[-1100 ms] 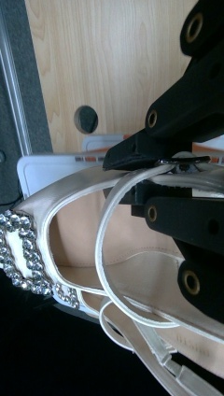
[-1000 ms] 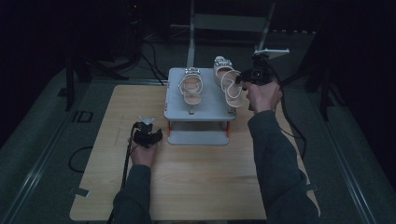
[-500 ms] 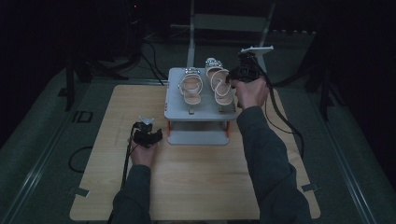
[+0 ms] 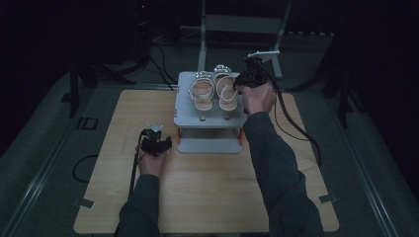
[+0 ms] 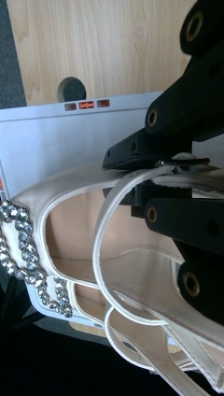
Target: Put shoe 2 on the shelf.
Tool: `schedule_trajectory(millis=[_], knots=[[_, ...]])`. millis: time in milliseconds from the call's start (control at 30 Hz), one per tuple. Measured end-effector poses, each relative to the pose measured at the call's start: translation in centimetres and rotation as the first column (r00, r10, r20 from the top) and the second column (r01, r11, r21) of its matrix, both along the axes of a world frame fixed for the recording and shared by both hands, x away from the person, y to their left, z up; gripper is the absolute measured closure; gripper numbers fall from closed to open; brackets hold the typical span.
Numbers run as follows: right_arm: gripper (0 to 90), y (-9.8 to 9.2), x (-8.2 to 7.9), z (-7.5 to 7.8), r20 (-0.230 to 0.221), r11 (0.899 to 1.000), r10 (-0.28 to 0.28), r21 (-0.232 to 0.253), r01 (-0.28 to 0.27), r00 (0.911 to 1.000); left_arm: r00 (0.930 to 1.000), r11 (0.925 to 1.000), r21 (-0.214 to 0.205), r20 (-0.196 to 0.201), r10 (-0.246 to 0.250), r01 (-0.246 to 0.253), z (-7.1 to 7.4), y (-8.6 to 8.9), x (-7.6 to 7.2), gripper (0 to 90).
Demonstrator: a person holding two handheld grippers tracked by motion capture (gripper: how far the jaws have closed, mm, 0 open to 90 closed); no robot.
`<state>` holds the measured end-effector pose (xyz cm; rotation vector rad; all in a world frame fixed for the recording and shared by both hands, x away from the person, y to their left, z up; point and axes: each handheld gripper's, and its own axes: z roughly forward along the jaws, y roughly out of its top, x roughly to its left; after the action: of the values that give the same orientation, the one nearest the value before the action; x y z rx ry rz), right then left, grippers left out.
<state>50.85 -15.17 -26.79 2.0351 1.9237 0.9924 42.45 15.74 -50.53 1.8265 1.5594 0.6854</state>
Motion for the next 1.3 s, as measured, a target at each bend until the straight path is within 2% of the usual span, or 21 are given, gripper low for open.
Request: schedule_trajectory(millis=[500,767,900,1300], knots=[[82.0,0.0,0.4,-0.4,-0.034,1.0,0.017,-0.002,-0.017,0.9993,1.0,1.0,0.0,0.0,0.0,0.0,0.0,0.0,0.0,45.2],[82.1,-0.2,0.6,-1.3,-0.061,1.0,0.02,-0.008,-0.021,0.998,1.0,1.0,-0.002,0.0,0.001,-0.001,0.0,0.0,0.0,45.1],[82.0,-0.1,0.5,-1.2,-0.055,1.0,0.025,-0.01,-0.026,0.9982,1.0,1.0,0.0,0.0,0.001,-0.001,0.0,0.0,0.0,45.1],[82.0,-0.2,0.8,-1.4,-0.081,0.999,0.035,-0.008,-0.036,0.9961,1.0,1.0,0.001,0.0,0.002,-0.002,0.0,0.0,0.0,45.1]])
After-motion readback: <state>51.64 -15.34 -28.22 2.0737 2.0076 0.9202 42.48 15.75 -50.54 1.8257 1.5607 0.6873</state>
